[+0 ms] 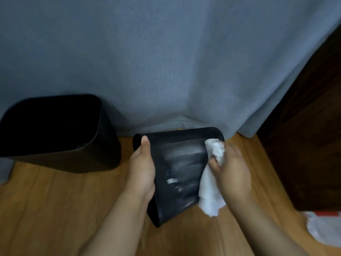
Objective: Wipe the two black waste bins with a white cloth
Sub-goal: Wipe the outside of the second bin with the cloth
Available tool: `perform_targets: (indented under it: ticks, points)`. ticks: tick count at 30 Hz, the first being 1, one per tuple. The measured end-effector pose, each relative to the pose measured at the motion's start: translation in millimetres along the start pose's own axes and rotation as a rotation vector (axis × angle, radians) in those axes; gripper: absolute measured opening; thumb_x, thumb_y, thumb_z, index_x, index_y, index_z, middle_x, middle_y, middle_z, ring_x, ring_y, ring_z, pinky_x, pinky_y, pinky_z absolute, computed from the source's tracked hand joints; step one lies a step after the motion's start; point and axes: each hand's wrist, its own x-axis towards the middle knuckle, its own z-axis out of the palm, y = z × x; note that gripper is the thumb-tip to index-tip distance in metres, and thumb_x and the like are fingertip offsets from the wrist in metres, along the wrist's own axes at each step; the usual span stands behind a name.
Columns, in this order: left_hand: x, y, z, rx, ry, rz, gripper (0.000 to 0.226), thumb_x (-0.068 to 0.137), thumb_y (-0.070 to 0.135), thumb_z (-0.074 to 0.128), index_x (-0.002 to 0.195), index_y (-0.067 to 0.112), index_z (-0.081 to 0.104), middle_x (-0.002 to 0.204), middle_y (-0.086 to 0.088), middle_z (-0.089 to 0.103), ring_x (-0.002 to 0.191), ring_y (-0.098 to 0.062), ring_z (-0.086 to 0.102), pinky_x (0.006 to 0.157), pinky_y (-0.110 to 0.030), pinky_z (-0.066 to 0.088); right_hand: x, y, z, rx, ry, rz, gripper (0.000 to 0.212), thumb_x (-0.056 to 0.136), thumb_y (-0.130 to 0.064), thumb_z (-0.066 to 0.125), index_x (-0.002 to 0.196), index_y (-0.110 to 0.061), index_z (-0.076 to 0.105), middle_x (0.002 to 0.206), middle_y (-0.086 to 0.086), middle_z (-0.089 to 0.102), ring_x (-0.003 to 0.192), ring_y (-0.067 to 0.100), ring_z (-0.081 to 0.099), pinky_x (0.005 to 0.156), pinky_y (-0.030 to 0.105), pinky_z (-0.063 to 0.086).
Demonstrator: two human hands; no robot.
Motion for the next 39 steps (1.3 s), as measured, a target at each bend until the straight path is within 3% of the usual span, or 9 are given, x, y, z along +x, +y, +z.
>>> perform_targets:
  ticks: [7, 10, 14, 21, 24, 26, 28, 34, 39]
  points:
    - [5, 0, 1, 0.053, 0.039, -0.005, 0.046, 0.102, 0.047, 0.041, 0.107, 0.009, 0.067, 0.102, -0.01, 0.072, 0.1, -0.024, 0.068, 0.101, -0.042, 0.05, -42, -68, 5, 0.05, -0.261, -0.473, 0.059, 0.07, -0.029, 0.066, 0.127, -0.028, 0.053, 0.129, -0.011, 0.054, 0.111, 0.012, 0.053, 0.086, 0.025, 0.046]
    - [6, -2, -4, 0.022, 0.045, -0.011, 0.05, 0.101, 0.05, 0.041, 0.122, 0.011, 0.065, 0.12, -0.01, 0.07, 0.111, -0.026, 0.066, 0.105, -0.045, 0.047, -27, -32, 4, 0.04, -0.152, -0.305, 0.051, 0.074, -0.026, 0.069, 0.122, -0.031, 0.055, 0.124, -0.012, 0.057, 0.11, 0.01, 0.055, 0.089, 0.024, 0.046]
    - [0, 0, -1, -0.007, 0.032, 0.003, 0.042, 0.104, 0.042, 0.039, 0.109, 0.012, 0.068, 0.112, -0.009, 0.073, 0.106, -0.024, 0.069, 0.101, -0.042, 0.051, -1, 11, -9, -0.061, -0.059, 0.07, 0.029, 0.084, -0.027, 0.06, 0.113, -0.023, 0.059, 0.109, -0.004, 0.06, 0.099, 0.019, 0.059, 0.077, 0.029, 0.045]
    - [8, -1, -2, 0.033, 0.07, 0.009, 0.05, 0.1, 0.05, 0.043, 0.122, 0.011, 0.065, 0.12, -0.01, 0.07, 0.113, -0.026, 0.065, 0.107, -0.047, 0.046, -40, -51, 9, 0.017, -0.188, -0.448, 0.054, 0.07, -0.033, 0.063, 0.124, -0.031, 0.055, 0.126, -0.015, 0.057, 0.108, 0.006, 0.053, 0.086, 0.02, 0.045]
    - [6, 0, -2, 0.038, 0.051, 0.007, 0.044, 0.103, 0.045, 0.04, 0.114, 0.013, 0.068, 0.112, -0.01, 0.073, 0.106, -0.025, 0.069, 0.102, -0.046, 0.05, -22, -13, 17, 0.125, -0.052, -0.245, 0.041, 0.08, -0.034, 0.067, 0.12, -0.038, 0.058, 0.118, -0.021, 0.058, 0.105, 0.001, 0.054, 0.09, 0.027, 0.045]
    - [4, -2, -1, 0.039, 0.027, 0.008, 0.043, 0.103, 0.045, 0.039, 0.112, 0.015, 0.068, 0.112, -0.008, 0.073, 0.105, -0.024, 0.069, 0.101, -0.045, 0.05, -4, 6, 6, 0.095, 0.097, -0.028, 0.023, 0.084, -0.032, 0.065, 0.108, -0.035, 0.062, 0.099, -0.017, 0.062, 0.087, 0.001, 0.057, 0.074, 0.026, 0.047]
    - [3, -3, -1, 0.042, 0.028, 0.022, 0.044, 0.102, 0.047, 0.039, 0.112, 0.016, 0.068, 0.113, -0.007, 0.073, 0.106, -0.023, 0.069, 0.102, -0.045, 0.05, 5, 11, -3, -0.03, 0.014, 0.073, 0.021, 0.085, -0.027, 0.063, 0.106, -0.023, 0.061, 0.096, -0.005, 0.062, 0.084, 0.013, 0.057, 0.068, 0.028, 0.044]
    - [8, -3, -3, 0.057, 0.078, 0.031, 0.044, 0.102, 0.046, 0.041, 0.107, 0.013, 0.07, 0.107, -0.01, 0.075, 0.103, -0.028, 0.07, 0.099, -0.046, 0.052, -24, -33, 8, 0.043, -0.157, -0.308, 0.05, 0.075, -0.039, 0.05, 0.124, -0.029, 0.056, 0.126, -0.014, 0.056, 0.11, 0.008, 0.054, 0.09, 0.025, 0.046]
    - [7, -3, -5, 0.03, 0.053, 0.016, 0.044, 0.102, 0.046, 0.04, 0.111, 0.015, 0.069, 0.11, -0.008, 0.074, 0.104, -0.025, 0.07, 0.1, -0.046, 0.051, 26, 23, 13, 0.016, 0.125, 0.015, 0.021, 0.093, -0.048, 0.033, 0.083, -0.042, 0.051, 0.073, -0.02, 0.048, 0.068, 0.005, 0.053, 0.065, 0.029, 0.048]
